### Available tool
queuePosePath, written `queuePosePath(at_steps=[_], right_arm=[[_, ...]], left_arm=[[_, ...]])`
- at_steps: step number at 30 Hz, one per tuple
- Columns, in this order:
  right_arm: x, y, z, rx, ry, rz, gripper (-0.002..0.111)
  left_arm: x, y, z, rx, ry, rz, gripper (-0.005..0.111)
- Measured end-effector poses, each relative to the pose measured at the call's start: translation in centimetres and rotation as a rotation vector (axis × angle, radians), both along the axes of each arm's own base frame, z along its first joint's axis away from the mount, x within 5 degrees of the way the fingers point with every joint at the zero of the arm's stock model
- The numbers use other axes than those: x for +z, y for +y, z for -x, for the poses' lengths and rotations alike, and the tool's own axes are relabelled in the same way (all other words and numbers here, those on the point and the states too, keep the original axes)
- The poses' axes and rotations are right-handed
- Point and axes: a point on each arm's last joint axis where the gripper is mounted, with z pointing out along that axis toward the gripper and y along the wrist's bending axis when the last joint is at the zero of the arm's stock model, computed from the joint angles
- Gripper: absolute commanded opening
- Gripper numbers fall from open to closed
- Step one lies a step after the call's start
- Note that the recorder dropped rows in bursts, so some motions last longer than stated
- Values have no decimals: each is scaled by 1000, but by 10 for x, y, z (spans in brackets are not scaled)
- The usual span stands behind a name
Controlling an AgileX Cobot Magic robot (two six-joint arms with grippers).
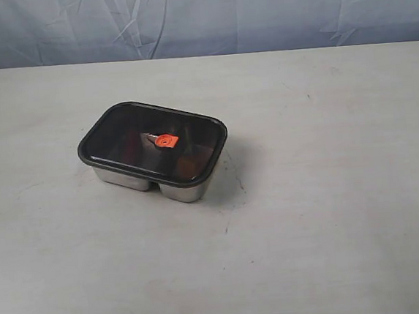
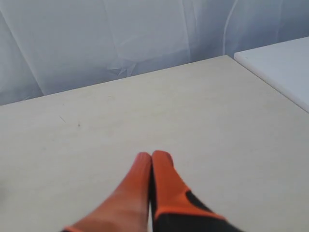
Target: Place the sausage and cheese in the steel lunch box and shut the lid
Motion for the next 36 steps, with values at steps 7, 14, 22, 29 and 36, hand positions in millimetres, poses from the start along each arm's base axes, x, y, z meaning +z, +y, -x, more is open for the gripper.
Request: queuePosePath(at_steps=[7,14,22,29,36], right_arm=[[-31,0,12,-8,-24,2,-1],[-40,0,14,-7,-30,6,-1],[-37,1,18,-4,-83,20,-1],[-40,1,19,6,-53,51,-1],[-40,1,19,7,-46,53,-1]], left_arm=[[0,0,0,0,0,0,0],[0,0,0,0,0,0,0],[0,0,0,0,0,0,0],[0,0,0,0,0,0,0],[0,0,0,0,0,0,0]])
